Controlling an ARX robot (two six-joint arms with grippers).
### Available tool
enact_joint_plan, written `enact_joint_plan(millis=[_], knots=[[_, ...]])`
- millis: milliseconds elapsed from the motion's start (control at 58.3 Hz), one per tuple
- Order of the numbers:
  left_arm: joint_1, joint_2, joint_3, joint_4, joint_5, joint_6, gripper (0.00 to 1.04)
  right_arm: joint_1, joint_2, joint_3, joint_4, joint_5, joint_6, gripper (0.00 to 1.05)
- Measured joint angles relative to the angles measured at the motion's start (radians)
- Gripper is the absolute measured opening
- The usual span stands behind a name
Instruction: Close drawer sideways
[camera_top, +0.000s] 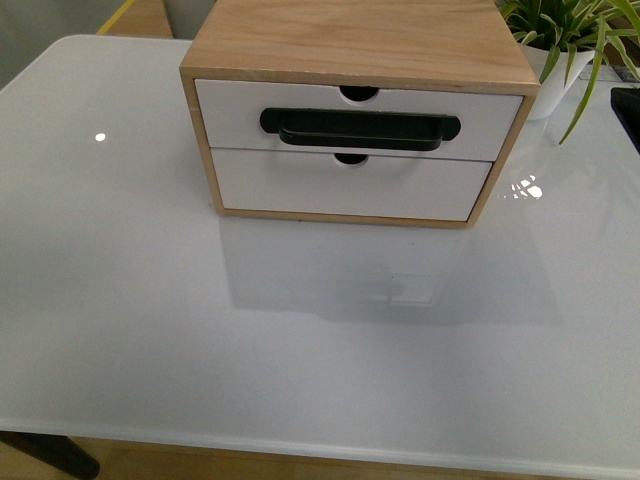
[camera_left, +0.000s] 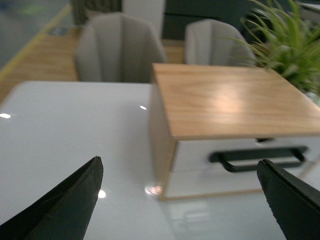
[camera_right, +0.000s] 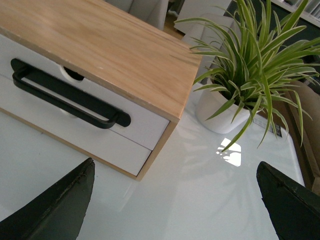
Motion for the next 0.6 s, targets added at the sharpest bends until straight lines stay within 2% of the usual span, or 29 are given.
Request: enact_joint_plan(millis=[34, 86, 120, 206, 343, 429, 515, 566, 600], knots=[[-0.004, -0.017, -0.025, 0.062, -0.101, 0.023, 0.86, 0.005, 0.007, -0.009, 0.032, 0.038, 0.043, 0.94], [-0.005, -0.042, -0.058, 0.095, -0.183, 0.046, 0.77, 0.007, 0.021, -0.045, 0.161, 0.121, 0.123, 0.85], [-0.001, -0.058, -0.077, 0.098, -0.200, 0.055, 0.72, 0.002, 0.021, -0.069, 0.218, 0.140, 0.187, 0.80], [0.013, -0.109, -0.130, 0.092, -0.203, 0.070, 0.56, -0.033, -0.032, -0.125, 0.252, 0.135, 0.295, 0.64], [0.027, -0.196, -0.189, 0.067, -0.181, 0.077, 0.33, -0.074, -0.087, -0.197, 0.291, 0.091, 0.347, 0.41], [0.070, -0.257, -0.221, 0.037, -0.120, 0.081, 0.17, -0.102, -0.137, -0.238, 0.251, 0.068, 0.362, 0.26], [0.104, -0.317, -0.251, 0.003, -0.113, 0.080, 0.01, -0.124, -0.217, -0.259, 0.199, 0.043, 0.368, 0.10], [0.106, -0.360, -0.266, -0.021, -0.111, 0.082, 0.02, -0.137, -0.270, -0.269, 0.163, 0.031, 0.368, 0.02], [0.106, -0.377, -0.285, -0.015, -0.106, 0.082, 0.02, -0.148, -0.312, -0.277, 0.129, 0.019, 0.371, 0.02]])
